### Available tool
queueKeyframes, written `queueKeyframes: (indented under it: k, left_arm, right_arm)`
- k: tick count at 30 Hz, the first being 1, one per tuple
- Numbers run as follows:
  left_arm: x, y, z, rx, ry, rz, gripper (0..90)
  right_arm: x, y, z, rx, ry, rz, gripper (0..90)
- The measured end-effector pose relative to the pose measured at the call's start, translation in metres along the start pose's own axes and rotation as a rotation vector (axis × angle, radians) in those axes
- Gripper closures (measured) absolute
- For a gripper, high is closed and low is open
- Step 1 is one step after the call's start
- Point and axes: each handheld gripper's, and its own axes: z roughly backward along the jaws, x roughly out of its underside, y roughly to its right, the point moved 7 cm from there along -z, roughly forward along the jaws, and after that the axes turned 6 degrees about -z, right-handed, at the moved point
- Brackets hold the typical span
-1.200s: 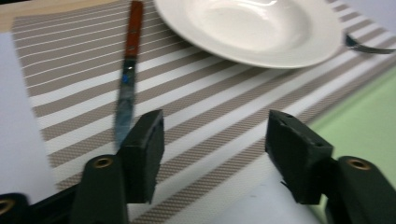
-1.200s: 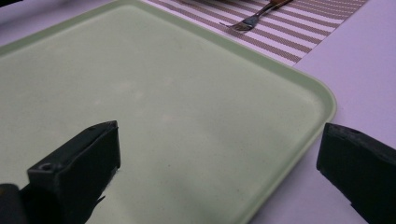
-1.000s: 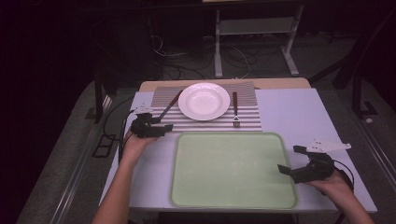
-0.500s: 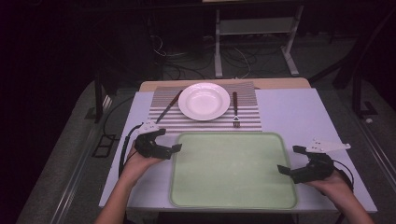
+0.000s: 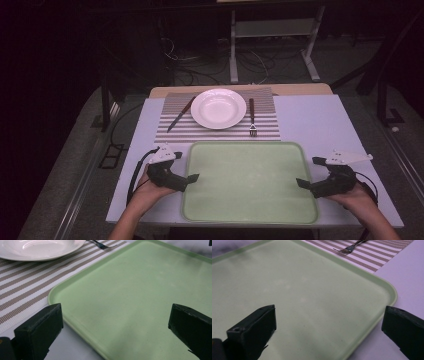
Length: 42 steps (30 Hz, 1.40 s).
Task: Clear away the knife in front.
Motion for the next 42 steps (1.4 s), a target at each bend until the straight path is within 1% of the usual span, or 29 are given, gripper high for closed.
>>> queueKeyframes:
  k: [1,4,6,8,10,13,18,25,34,38,42]
  left_arm:
    - [0.000,0.000,-0.001,0.007,0.002,0.004,0.0]
    - [0.001,0.001,-0.001,0.010,-0.007,-0.002,0.0]
    - [0.001,-0.001,-0.001,0.000,-0.007,0.003,0.0]
    - [0.001,-0.003,-0.001,-0.006,-0.007,0.018,0.0]
    - [0.002,-0.006,-0.001,-0.006,-0.020,0.028,0.0]
    - [0.004,-0.010,-0.003,-0.012,-0.041,0.025,0.0]
    - [0.002,-0.019,-0.004,-0.039,-0.039,0.026,0.0]
    - [0.002,-0.031,-0.007,-0.048,-0.044,0.043,0.0]
    - [-0.003,-0.047,-0.012,-0.068,-0.046,0.044,0.0]
    - [-0.004,-0.053,-0.015,-0.072,-0.056,0.038,0.0]
    - [-0.006,-0.060,-0.019,-0.082,-0.062,0.042,0.0]
  right_arm:
    - [0.000,0.000,0.000,-0.003,0.004,0.007,0.0]
    - [-0.002,0.000,0.000,-0.011,0.022,0.010,0.0]
    - [-0.003,0.001,0.000,-0.012,0.027,0.008,0.0]
    - [-0.004,0.002,0.000,-0.017,0.030,0.003,0.0]
    - [-0.004,0.001,-0.001,-0.019,0.029,0.002,0.0]
    - [-0.003,-0.001,-0.002,-0.023,0.024,0.009,0.0]
    - [-0.003,-0.002,-0.002,-0.027,0.023,0.010,0.0]
    - [-0.003,-0.002,-0.002,-0.028,0.023,0.008,0.0]
    - [-0.003,-0.002,-0.002,-0.026,0.024,0.004,0.0]
    - [-0.003,-0.002,-0.003,-0.026,0.022,0.002,0.0]
    - [-0.003,-0.002,-0.002,-0.026,0.025,0.001,0.0]
